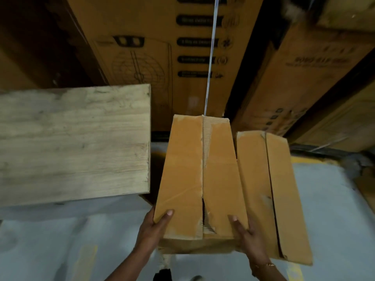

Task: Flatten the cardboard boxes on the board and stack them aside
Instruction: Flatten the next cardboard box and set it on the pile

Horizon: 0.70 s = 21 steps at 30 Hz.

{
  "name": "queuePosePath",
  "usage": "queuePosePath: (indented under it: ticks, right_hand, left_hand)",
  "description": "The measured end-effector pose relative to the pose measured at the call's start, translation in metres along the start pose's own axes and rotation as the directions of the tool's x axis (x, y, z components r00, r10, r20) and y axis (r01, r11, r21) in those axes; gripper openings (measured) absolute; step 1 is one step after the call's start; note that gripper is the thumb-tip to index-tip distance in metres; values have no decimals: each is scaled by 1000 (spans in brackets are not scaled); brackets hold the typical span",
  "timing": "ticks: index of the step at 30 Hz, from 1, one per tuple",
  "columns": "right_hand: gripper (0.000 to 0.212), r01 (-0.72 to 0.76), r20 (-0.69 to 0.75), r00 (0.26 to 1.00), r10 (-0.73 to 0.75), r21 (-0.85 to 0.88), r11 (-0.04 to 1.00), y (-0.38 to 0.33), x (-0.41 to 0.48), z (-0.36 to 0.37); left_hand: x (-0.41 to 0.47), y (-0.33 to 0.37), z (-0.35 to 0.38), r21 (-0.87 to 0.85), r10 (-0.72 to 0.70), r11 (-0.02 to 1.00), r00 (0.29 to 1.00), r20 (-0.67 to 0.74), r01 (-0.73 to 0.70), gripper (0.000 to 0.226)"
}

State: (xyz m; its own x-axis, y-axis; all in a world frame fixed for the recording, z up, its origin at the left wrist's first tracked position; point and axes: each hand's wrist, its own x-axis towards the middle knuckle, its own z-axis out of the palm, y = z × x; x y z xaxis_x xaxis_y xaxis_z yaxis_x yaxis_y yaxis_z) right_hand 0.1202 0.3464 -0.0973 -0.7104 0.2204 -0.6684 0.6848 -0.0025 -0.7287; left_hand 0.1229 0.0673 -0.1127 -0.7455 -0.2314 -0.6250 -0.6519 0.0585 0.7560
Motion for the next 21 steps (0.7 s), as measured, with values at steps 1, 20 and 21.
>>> queuePosePath:
  ticks: [1, 20, 21]
  right_hand:
    - [74, 44, 3, 999, -44, -21, 999, -11, -10, -3]
    - [67, 560, 221, 824, -521, -187, 807, -180, -124, 182]
    - [66, 572, 247, 814, -526, -185, 799, -182, -128, 207]
  left_hand:
    - [-9, 12, -3, -5, 16, 1000, 1000, -4, -16, 62]
    - [-93, 111, -233, -190, 326, 897, 886, -331, -400, 54]
    - [-92, 107, -256, -184, 321, 896, 876, -359, -404, 55]
